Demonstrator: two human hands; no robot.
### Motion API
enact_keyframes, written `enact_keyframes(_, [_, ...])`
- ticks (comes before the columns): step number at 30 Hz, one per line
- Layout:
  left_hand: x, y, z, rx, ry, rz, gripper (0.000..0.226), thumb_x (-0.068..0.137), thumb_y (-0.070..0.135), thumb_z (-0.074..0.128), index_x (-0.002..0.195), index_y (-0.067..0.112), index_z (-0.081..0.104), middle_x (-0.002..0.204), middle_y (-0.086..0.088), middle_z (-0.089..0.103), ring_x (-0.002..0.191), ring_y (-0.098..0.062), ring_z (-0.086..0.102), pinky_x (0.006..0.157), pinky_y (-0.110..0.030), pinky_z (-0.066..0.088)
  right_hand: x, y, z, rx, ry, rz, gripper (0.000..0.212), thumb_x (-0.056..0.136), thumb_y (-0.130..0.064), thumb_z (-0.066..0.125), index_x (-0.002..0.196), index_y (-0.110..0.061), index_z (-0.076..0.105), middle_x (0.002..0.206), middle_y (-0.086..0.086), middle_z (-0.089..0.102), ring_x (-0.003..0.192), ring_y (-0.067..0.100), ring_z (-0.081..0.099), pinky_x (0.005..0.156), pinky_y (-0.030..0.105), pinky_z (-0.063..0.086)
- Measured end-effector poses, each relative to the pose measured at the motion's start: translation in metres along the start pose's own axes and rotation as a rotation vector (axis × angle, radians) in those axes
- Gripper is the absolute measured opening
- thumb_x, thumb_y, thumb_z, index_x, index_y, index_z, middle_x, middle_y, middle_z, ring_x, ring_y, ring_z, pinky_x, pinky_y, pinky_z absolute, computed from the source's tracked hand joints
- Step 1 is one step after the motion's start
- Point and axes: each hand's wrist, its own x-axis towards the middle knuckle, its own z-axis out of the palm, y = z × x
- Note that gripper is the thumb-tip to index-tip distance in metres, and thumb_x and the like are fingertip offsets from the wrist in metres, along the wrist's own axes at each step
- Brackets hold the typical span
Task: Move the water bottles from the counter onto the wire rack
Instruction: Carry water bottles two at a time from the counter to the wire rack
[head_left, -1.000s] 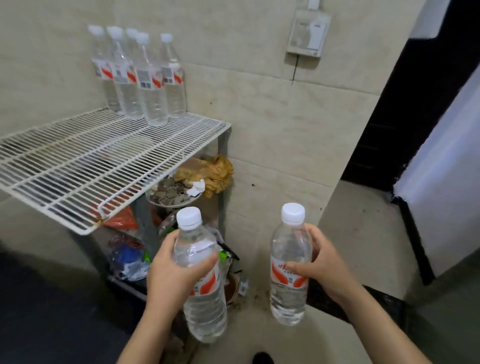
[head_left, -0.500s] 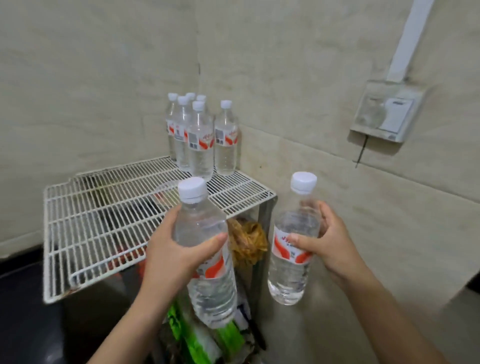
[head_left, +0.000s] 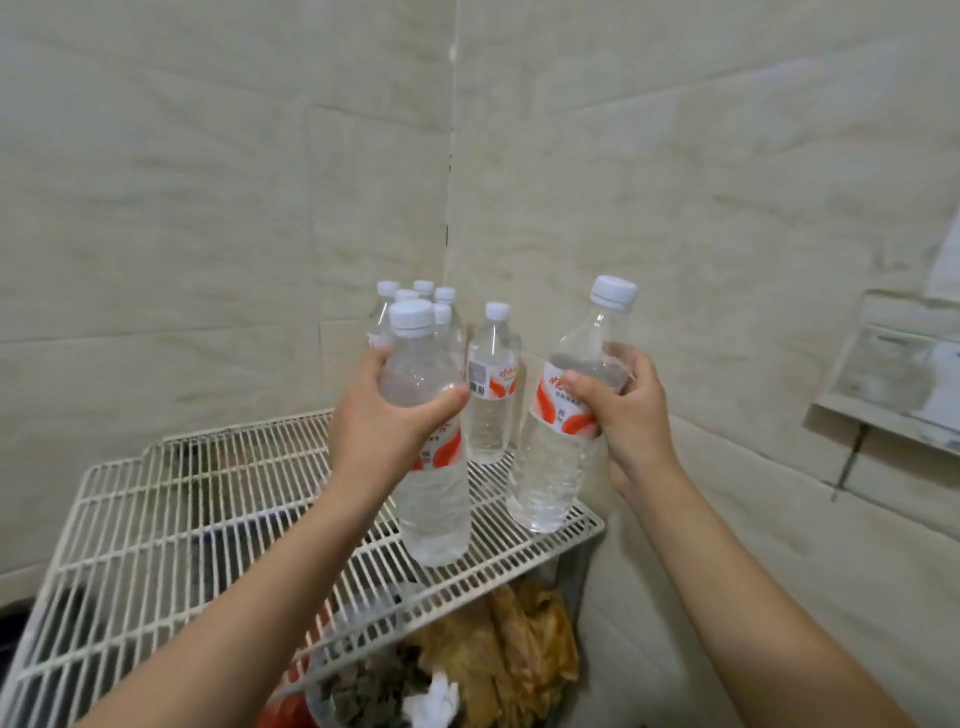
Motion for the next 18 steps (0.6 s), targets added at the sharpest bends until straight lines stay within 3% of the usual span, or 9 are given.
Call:
enact_keyframes(3, [0.018, -0.016, 0.018, 0.069, -0.011, -0.024, 0.077, 0.049, 0.061, 0.073, 0.116, 0.035, 0.046, 0.104, 0.013, 0.057, 0.097, -0.019, 0.061, 0.084, -0.047, 0.053, 0.014, 0.022, 0.005, -0.091, 0.027, 0.047, 0.053, 0.05, -0.04, 0.081, 0.091, -0.047, 0.05, 0.099, 0.0, 0.067, 0.076, 0.012, 0.07, 0.069, 0.037, 0.056])
enact_keyframes(4, [0.023, -0.021, 0.025, 0.078, -0.015, -0.035, 0.075, 0.052, 0.058, 0.074, 0.117, 0.034, 0.045, 0.101, 0.015, 0.055, 0.095, -0.017, 0.06, 0.084, -0.046, 0.053, 0.019, 0.026, 0.007, -0.105, 0.036, 0.061, 0.056, 0.046, -0.043, 0.082, 0.091, -0.05, 0.05, 0.1, 0.0, 0.067, 0.081, 0.016, 0.07, 0.073, 0.04, 0.056])
enact_keyframes(6, [0.032, -0.028, 0.038, 0.097, -0.009, -0.063, 0.077, 0.056, 0.055, 0.075, 0.122, 0.031, 0.043, 0.1, 0.018, 0.051, 0.093, -0.014, 0.057, 0.085, -0.046, 0.053, 0.034, 0.034, 0.01, -0.043, -0.007, 0.077, 0.055, 0.057, -0.024, 0.081, 0.097, -0.043, 0.05, 0.099, 0.002, 0.065, 0.084, 0.02, 0.068, 0.074, 0.04, 0.056])
enact_keyframes(8, [0.041, -0.032, 0.052, 0.103, 0.028, -0.089, 0.083, 0.049, 0.065, 0.07, 0.12, 0.033, 0.042, 0.103, 0.013, 0.057, 0.095, -0.017, 0.06, 0.085, -0.046, 0.053, 0.051, 0.041, 0.013, -0.021, -0.082, 0.09, 0.051, 0.063, -0.012, 0.078, 0.098, -0.037, 0.052, 0.097, 0.002, 0.066, 0.081, 0.019, 0.068, 0.073, 0.039, 0.055])
enact_keyframes(11, [0.049, -0.038, 0.072, 0.104, 0.107, -0.124, 0.08, 0.05, 0.067, 0.068, 0.117, 0.036, 0.039, 0.101, 0.015, 0.053, 0.1, -0.017, 0.059, 0.089, -0.045, 0.05, 0.072, 0.057, 0.018, -0.072, -0.132, 0.14, 0.052, 0.047, -0.034, 0.08, 0.091, -0.046, 0.056, 0.091, -0.005, 0.071, 0.078, 0.016, 0.071, 0.073, 0.039, 0.056])
enact_keyframes(12, [0.05, -0.04, 0.078, 0.108, 0.129, -0.12, 0.076, 0.053, 0.064, 0.069, 0.117, 0.036, 0.039, 0.101, 0.015, 0.053, 0.102, -0.017, 0.059, 0.09, -0.045, 0.049, 0.078, 0.064, 0.018, -0.068, -0.144, 0.153, 0.049, 0.048, -0.033, 0.08, 0.089, -0.045, 0.057, 0.088, -0.006, 0.072, 0.077, 0.015, 0.071, 0.071, 0.038, 0.056])
enact_keyframes(15, [0.056, -0.046, 0.089, 0.155, 0.133, -0.112, 0.077, 0.058, 0.06, 0.071, 0.123, 0.034, 0.038, 0.116, 0.009, 0.056, 0.109, -0.019, 0.057, 0.092, -0.044, 0.048, 0.092, 0.083, 0.017, 0.046, -0.227, 0.2, 0.043, 0.065, 0.001, 0.071, 0.092, -0.029, 0.059, 0.085, -0.002, 0.071, 0.069, 0.01, 0.07, 0.059, 0.027, 0.054])
enact_keyframes(18, [0.065, -0.05, 0.093, 0.24, 0.122, -0.117, 0.08, 0.061, 0.057, 0.072, 0.127, 0.029, 0.037, 0.129, 0.004, 0.053, 0.112, -0.021, 0.055, 0.09, -0.04, 0.049, 0.104, 0.091, 0.01, 0.199, -0.36, 0.309, 0.054, 0.057, 0.015, 0.064, 0.103, -0.014, 0.055, 0.092, 0.005, 0.067, 0.071, 0.013, 0.07, 0.056, 0.024, 0.055])
